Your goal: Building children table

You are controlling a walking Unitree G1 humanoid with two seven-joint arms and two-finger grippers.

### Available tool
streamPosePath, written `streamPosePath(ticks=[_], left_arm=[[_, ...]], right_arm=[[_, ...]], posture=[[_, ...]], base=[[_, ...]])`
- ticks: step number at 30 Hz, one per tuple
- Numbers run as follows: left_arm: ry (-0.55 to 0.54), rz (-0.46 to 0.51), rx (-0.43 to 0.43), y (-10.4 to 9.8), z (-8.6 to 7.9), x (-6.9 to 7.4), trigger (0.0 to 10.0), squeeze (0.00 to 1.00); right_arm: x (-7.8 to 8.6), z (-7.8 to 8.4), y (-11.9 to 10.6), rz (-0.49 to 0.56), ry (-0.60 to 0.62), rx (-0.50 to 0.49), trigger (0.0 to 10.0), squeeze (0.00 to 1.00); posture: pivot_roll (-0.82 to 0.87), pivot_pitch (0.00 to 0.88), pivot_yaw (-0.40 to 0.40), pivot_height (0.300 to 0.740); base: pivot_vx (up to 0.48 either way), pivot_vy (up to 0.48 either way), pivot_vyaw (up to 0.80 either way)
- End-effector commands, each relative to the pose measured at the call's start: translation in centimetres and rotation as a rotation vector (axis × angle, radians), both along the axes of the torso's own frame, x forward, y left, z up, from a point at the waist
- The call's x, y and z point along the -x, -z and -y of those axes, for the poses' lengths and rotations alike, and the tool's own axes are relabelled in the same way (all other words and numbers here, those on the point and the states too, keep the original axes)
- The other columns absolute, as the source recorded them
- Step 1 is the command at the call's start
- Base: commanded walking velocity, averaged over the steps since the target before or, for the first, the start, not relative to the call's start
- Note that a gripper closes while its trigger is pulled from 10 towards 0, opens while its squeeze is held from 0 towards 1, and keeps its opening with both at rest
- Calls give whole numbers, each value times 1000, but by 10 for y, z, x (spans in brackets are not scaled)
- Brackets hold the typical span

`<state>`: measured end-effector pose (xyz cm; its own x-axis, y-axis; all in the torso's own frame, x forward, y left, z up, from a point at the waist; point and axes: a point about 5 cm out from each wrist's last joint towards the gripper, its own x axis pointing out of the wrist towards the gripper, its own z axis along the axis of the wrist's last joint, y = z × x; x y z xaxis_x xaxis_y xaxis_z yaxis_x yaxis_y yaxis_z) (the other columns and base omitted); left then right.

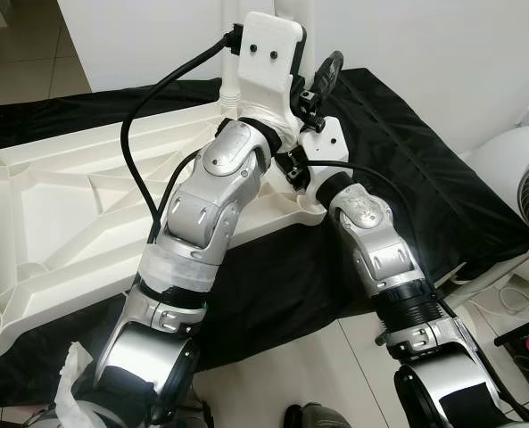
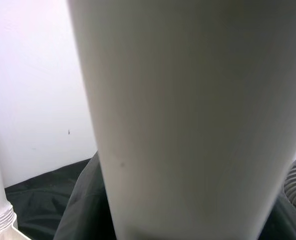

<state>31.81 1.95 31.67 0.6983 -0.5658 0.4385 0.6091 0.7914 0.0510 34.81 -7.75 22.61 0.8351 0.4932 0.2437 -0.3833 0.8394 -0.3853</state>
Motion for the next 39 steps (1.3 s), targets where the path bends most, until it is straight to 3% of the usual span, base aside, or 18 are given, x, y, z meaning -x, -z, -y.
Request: streamPosePath(ticks=[1, 3, 4, 5, 6, 16, 17, 18, 26, 29, 32, 39], left_arm=[[33, 57, 4, -12, 5, 9, 10000, 0], [34, 59, -1, -12, 5, 9, 10000, 0], [34, 60, -5, -12, 6, 9, 10000, 0], [44, 50, 3, -11, 6, 10, 10000, 0], [74, 35, 19, -10, 6, 11, 10000, 1000], [113, 16, 32, -10, 7, 14, 10000, 1000], [119, 15, 33, -11, 6, 15, 10000, 82], [123, 19, 26, -11, 6, 15, 10000, 0], [88, -12, 51, -12, -6, 9, 10000, 0], [62, -54, 121, -13, -22, 3, 10000, 0], [58, -60, 134, -13, -24, 2, 10000, 0], [17, -77, 124, -7, -37, -5, 10000, 0]], right_arm=[[-2, 3, 10, -54, 24, 8, 0, 0], [-3, 4, 10, -54, 40, 0, 0, 0], [-3, 4, 10, -53, 51, -5, 4157, 0], [-4, 5, 9, -55, 58, -15, 10000, 0], [-4, 5, 9, -58, 61, -30, 10000, 0], [-5, 5, 6, -68, 68, -65, 10000, 0], [-5, 5, 6, -71, 70, -69, 10000, 0], [-5, 5, 6, -72, 72, -74, 10000, 0], [-7, 12, 5, -89, 125, -156, 10000, 0], [-8, 16, 4, -100, 159, -198, 10000, 0], [-9, 17, 4, -102, 165, -204, 10000, 0], [-12, 36, 2, -88, 274, -285, 10000, 0]], posture=[[-68, 0, -5, 740], [-68, 0, -4, 740], [-68, 0, -5, 740], [-67, 0, -5, 740], [-67, 0, -5, 740], [-63, 13, -12, 740], [-63, 13, -12, 740], [-59, 24, -15, 740], [-54, 44, -19, 740], [-61, 43, -13, 740], [-61, 43, -13, 740], [-72, 55, -2, 740]], base=[[0, 0, 0], [0, 0, 0], [0, 0, 0], [0, 0, 0], [0, 0, 0], [0, 0, 0], [0, 0, 0], [0, 0, 0], [0, 0, 0], [0, 0, 0], [0, 0, 0], [0, 0, 0]])
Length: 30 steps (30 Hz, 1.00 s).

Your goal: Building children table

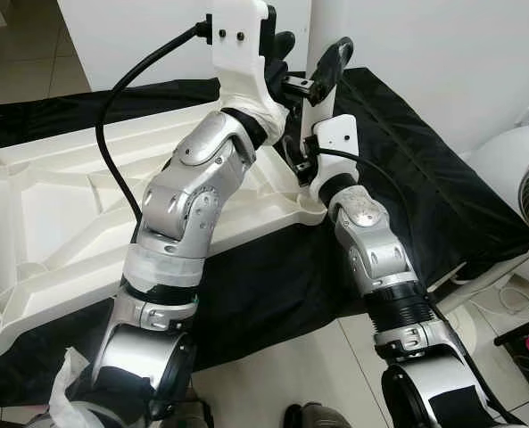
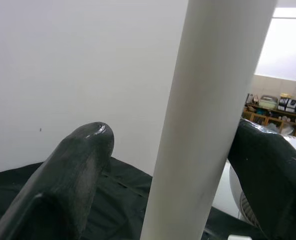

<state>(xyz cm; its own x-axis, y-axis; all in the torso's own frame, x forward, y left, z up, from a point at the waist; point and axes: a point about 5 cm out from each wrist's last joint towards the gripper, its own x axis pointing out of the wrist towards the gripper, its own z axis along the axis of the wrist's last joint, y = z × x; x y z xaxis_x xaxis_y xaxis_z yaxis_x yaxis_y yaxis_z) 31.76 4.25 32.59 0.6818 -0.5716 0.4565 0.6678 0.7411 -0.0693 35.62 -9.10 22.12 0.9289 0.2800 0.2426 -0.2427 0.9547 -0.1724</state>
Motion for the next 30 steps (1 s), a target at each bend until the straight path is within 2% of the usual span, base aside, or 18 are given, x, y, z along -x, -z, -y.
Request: streamPosePath(ticks=[1, 4, 10, 13, 14, 15, 16, 19, 24, 26, 27, 28, 29, 30], left_arm=[[-58, -30, 2, 7, -15, -6, 10000, 0], [-60, -34, -4, 9, -15, -6, 10000, 0], [-72, -77, -25, 22, -25, -8, 10000, 0], [-69, -78, -26, 24, -26, -8, 10000, 0], [-86, -89, -72, 30, -27, -9, 10000, 0], [-86, -89, -72, 30, -27, -9, 10000, 0], [-111, -106, -140, 40, -29, -11, 10000, 0], [-129, -140, -244, 58, -28, -13, 10000, 0], [-144, -179, -307, 72, -26, -16, 10000, 0], [-151, -235, -366, 90, -23, -19, 10000, 0], [-151, -235, -366, 90, -23, -19, 10000, 0], [-150, -299, -415, 108, -21, -21, 10000, 0], [-150, -327, -433, 116, -20, -21, 10000, 0], [-150, -327, -433, 116, -20, -21, 10000, 0]], right_arm=[[-4, 29, -2, 6, 128, -72, 10000, 0], [-4, 32, -1, 8, 142, -67, 10000, 0], [-2, 56, 7, -22, 265, -154, 10000, 0], [-2, 58, 8, -24, 275, -162, 10000, 0], [-1, 61, 9, -28, 280, -178, 10000, 0], [-1, 61, 9, -28, 280, -178, 10000, 0], [0, 65, 11, -33, 287, -195, 10000, 0], [1, 69, 10, -26, 293, -198, 10000, 0], [1, 69, 6, -8, 291, -207, 10000, 0], [2, 70, 1, 13, 289, -212, 10000, 0], [2, 70, 1, 13, 289, -212, 10000, 0], [3, 72, -1, 26, 301, -210, 10000, 0], [3, 74, -1, 29, 308, -210, 10000, 0], [3, 74, -1, 29, 308, -210, 10000, 0]], posture=[[-80, 61, 2, 740], [-80, 61, 2, 740], [-82, 63, 6, 740], [-82, 63, 6, 740], [-76, 59, 8, 740], [-76, 59, 8, 740], [-76, 59, 8, 740], [-78, 55, 19, 740], [-83, 54, 30, 740], [-87, 52, 38, 740], [-87, 52, 38, 740], [-92, 51, 45, 740], [-92, 51, 45, 740], [-92, 51, 45, 740]], base=[[0, 0, 0], [0, 0, 0], [0, 0, 0], [0, 0, 0], [0, 0, 0], [0, 0, 0], [0, 0, 0], [0, 0, 0], [0, 0, 0], [0, 0, 0], [0, 0, 0], [0, 0, 0], [0, 0, 0], [0, 0, 0]])
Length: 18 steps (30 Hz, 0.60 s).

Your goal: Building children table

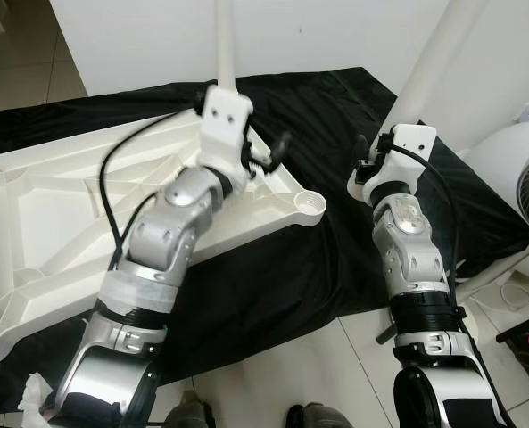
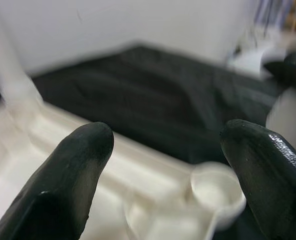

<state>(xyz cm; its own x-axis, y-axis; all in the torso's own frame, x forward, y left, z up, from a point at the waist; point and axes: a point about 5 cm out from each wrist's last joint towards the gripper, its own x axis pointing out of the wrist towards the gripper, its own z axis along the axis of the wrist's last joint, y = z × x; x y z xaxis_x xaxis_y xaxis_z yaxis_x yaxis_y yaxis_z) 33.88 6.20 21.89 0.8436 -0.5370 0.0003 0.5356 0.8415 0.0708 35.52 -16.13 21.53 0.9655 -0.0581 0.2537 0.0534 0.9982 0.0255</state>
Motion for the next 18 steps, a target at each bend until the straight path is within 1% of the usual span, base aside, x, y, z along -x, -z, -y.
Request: streamPosePath(ticks=[1, 3, 4, 5, 6, 7, 9, 10, 14, 17, 18], left_arm=[[7, -55, -76, 18, 1, -1, 10000, 0], [0, -97, -139, 32, 2, -2, 10000, 0], [0, -97, -139, 32, 2, -2, 10000, 0], [-7, -116, -157, 38, 2, -2, 10000, 0], [-7, -116, -157, 38, 2, -2, 10000, 0], [-39, -151, -226, 53, 2, -4, 10000, 0], [-50, -160, -242, 56, 2, -4, 10000, 0], [-69, -186, -259, 62, 3, -6, 10000, 0], [-53, -217, -249, 66, 7, -6, 10000, 0], [40, -273, -202, 68, 14, 1, 10000, 0], [109, -275, -189, 68, 18, 7, 10000, 0]], right_arm=[[3, 6, -7, 42, 22, -7, 10000, 0], [4, 9, -6, 43, 36, -6, 10000, 0], [4, 9, -6, 43, 36, -6, 10000, 0], [4, 11, -6, 43, 44, -5, 10000, 0], [4, 11, -6, 43, 44, -5, 10000, 0], [5, 14, -6, 44, 55, -6, 10000, 0], [6, 15, -6, 44, 58, -6, 10000, 0], [6, 15, -5, 42, 61, -2, 10000, 0], [7, 15, -5, 40, 62, 0, 10000, 0], [7, 15, -4, 39, 66, 20, 10000, 0], [8, 15, -5, 39, 67, 16, 10000, 0]], posture=[[-96, 51, 48, 740], [-96, 51, 48, 740], [-96, 51, 48, 740], [-99, 51, 52, 740], [-99, 51, 52, 740], [-103, 53, 55, 740], [-103, 53, 55, 740], [-106, 55, 58, 740], [-109, 59, 57, 740], [-110, 61, 57, 740], [-111, 67, 55, 740]], base=[[0, 0, 0], [0, 0, 0], [0, 0, 0], [0, 0, 0], [0, 0, 0], [0, 0, 0], [0, 0, 0], [0, 0, 0], [0, 0, 0], [0, 0, 0], [0, 0, 0]])
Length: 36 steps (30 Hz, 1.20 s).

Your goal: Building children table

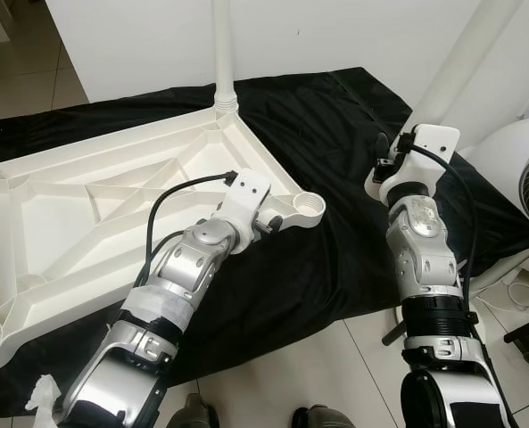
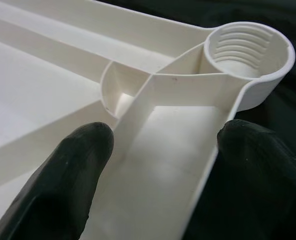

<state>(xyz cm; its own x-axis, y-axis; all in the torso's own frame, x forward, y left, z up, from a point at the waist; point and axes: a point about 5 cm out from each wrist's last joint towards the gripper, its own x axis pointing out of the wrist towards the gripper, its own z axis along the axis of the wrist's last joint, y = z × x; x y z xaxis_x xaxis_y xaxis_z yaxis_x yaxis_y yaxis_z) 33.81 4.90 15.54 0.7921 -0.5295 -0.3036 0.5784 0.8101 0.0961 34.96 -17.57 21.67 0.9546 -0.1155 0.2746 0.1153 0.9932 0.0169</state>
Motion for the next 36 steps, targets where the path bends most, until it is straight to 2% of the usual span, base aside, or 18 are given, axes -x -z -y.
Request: streamPosePath(ticks=[1, 6, 7, 8, 10, 13, 15, 17, 19, 21, 22, 24, 26, 31, 34, 35, 36], left_arm=[[121, -43, 25, 3, 8, 10, 10000, 0], [324, -81, 123, -7, 18, 29, 10000, 0], [372, -82, 119, -7, 19, 33, 10000, 0], [372, -82, 119, -7, 19, 33, 10000, 0], [484, -97, 89, -4, 15, 44, 10000, 0], [506, -108, 80, -2, 12, 47, 10000, 0], [528, -131, 12, 7, 2, 49, 10000, 0], [525, -134, -16, 10, -2, 48, 10000, 0], [446, -122, -17, 8, -4, 39, 10000, 0], [422, -114, -11, 6, -4, 36, 10000, 0], [333, -75, 8, -1, -1, 26, 10000, 0], [333, -75, 8, -1, -1, 26, 10000, 0], [252, -36, 43, -12, -1, 15, 10000, 0], [191, -2, 107, -32, -9, 1, 10000, 0], [195, -5, 97, -30, -10, -1, 10000, 0], [194, -13, 74, -24, -10, -1, 10000, 0], [199, -35, 4, -9, -7, 0, 10000, 0]], right_arm=[[2, 1, -3, 18, 4, 2, 10000, 0], [2, 3, -5, 19, 3, -39, 10000, 0], [1, 3, -5, 19, 5, -33, 10000, 0], [1, 3, -5, 19, 5, -33, 10000, 0], [1, 3, -6, 20, 4, -19, 10000, 0], [1, 3, -6, 19, 4, -15, 10000, 0], [1, 3, -5, 16, 3, -7, 10000, 0], [1, 2, -4, 15, 2, -6, 10000, 0], [0, 2, -4, 14, 2, -6, 10000, 0], [0, 2, -4, 14, 2, -7, 10000, 0], [0, 1, -5, 15, 2, -7, 10000, 0], [0, 1, -5, 15, 2, -7, 10000, 0], [0, 0, -6, 18, 2, -8, 10000, 0], [1, 2, -4, 16, 6, -6, 10000, 0], [1, 3, -4, 15, 8, -5, 10000, 0], [1, 3, -4, 16, 8, -4, 10000, 0], [0, 3, -5, 17, 11, -3, 10000, 0]], posture=[[-111, 67, 55, 740], [-108, 68, 50, 740], [-108, 67, 49, 740], [-108, 67, 49, 740], [-107, 67, 49, 740], [-107, 67, 49, 740], [-101, 63, 48, 740], [-101, 63, 48, 740], [-102, 59, 53, 740], [-102, 59, 53, 740], [-104, 59, 55, 740], [-104, 59, 55, 740], [-109, 59, 58, 740], [-107, 63, 58, 740], [-105, 63, 59, 740], [-106, 65, 62, 740], [-107, 65, 63, 740]], base=[[0, 0, 0], [0, 0, 0], [0, 0, 0], [0, 0, 0], [0, 0, 0], [0, 0, 0], [0, 0, 0], [0, 0, 0], [0, 0, 0], [0, 0, 0], [0, 0, 0], [0, 0, 0], [0, 0, 0], [0, 0, 0], [0, 0, 0], [0, 0, 0], [0, 0, 0]])
